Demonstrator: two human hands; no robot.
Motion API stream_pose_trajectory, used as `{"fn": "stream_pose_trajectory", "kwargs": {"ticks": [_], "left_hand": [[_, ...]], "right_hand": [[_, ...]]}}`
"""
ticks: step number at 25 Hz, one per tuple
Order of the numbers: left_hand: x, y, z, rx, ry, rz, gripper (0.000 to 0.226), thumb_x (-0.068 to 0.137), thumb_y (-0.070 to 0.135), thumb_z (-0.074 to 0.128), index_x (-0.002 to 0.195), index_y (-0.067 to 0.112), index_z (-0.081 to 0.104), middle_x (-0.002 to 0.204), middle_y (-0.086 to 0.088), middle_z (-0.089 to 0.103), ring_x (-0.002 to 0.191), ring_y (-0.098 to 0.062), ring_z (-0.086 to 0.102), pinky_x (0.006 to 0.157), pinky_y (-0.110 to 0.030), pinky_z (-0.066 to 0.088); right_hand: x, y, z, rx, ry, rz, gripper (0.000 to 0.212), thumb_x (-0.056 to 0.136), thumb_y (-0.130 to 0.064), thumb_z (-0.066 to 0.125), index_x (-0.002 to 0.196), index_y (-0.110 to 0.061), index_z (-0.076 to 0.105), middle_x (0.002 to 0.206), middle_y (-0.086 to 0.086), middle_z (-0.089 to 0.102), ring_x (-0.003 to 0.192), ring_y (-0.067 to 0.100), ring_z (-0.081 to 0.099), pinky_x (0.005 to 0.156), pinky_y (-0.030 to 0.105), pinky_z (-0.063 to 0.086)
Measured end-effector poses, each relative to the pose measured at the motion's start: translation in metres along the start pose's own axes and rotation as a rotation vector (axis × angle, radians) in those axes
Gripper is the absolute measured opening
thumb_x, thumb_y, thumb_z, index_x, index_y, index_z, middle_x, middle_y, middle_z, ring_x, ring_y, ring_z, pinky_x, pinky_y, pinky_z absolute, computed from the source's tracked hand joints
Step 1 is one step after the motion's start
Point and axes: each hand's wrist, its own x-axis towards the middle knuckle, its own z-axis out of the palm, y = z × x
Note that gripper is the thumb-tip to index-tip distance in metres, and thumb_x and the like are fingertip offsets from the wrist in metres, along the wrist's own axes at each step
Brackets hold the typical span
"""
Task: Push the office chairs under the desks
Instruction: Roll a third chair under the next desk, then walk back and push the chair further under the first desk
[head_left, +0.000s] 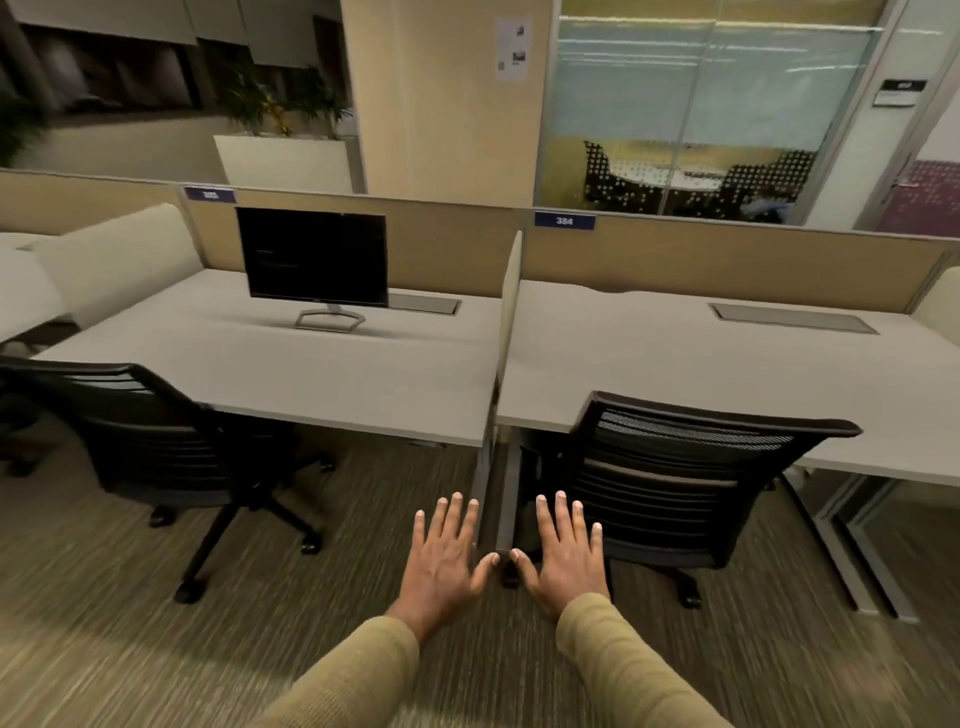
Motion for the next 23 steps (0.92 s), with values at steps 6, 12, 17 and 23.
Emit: {"fn": "stream_pose_trajectory", "kwargs": {"ticks": [6,12,17,23], "left_hand": [[-0.057,-0.131,-0.043,-0.005,0.074,-0.133,0.090,0.084,0.073,-0.005,0.159,0.023,-0.012,0.169,-0.007,-0.013,0.154,-0.024,-0.016,0.124,-0.051,-0.010],[-0.145,-0.305,-0.080,-0.021,0.171,-0.308,0.093,0.084,0.072,-0.001,0.160,0.019,0.000,0.169,-0.009,0.000,0.156,-0.026,-0.006,0.123,-0.050,-0.009],[-0.211,-0.427,-0.096,-0.038,0.192,-0.475,0.098,0.081,0.072,0.000,0.161,0.017,0.007,0.169,-0.010,0.003,0.156,-0.028,-0.002,0.123,-0.053,-0.005],[-0.248,-0.522,-0.101,-0.035,0.197,-0.627,0.101,0.077,0.072,-0.007,0.161,0.018,0.001,0.170,-0.009,-0.002,0.156,-0.027,-0.006,0.122,-0.051,-0.008]], "right_hand": [[-0.002,-0.154,0.007,-0.035,0.000,-0.124,0.084,0.091,-0.072,0.015,0.152,-0.026,-0.021,0.164,0.005,-0.021,0.151,0.028,-0.020,0.122,0.053,-0.008],[-0.014,-0.348,0.032,-0.006,-0.016,-0.299,0.083,0.097,-0.066,0.027,0.157,-0.026,-0.014,0.165,0.004,-0.020,0.151,0.026,-0.019,0.122,0.051,-0.008],[-0.017,-0.483,0.055,-0.028,-0.043,-0.454,0.089,0.085,-0.074,0.008,0.157,-0.026,-0.013,0.166,0.004,-0.017,0.152,0.026,-0.015,0.120,0.050,-0.008],[0.008,-0.598,0.085,-0.042,-0.094,-0.604,0.103,0.069,-0.077,-0.006,0.157,-0.025,-0.010,0.167,0.005,-0.012,0.153,0.028,-0.010,0.121,0.051,-0.004]]}}
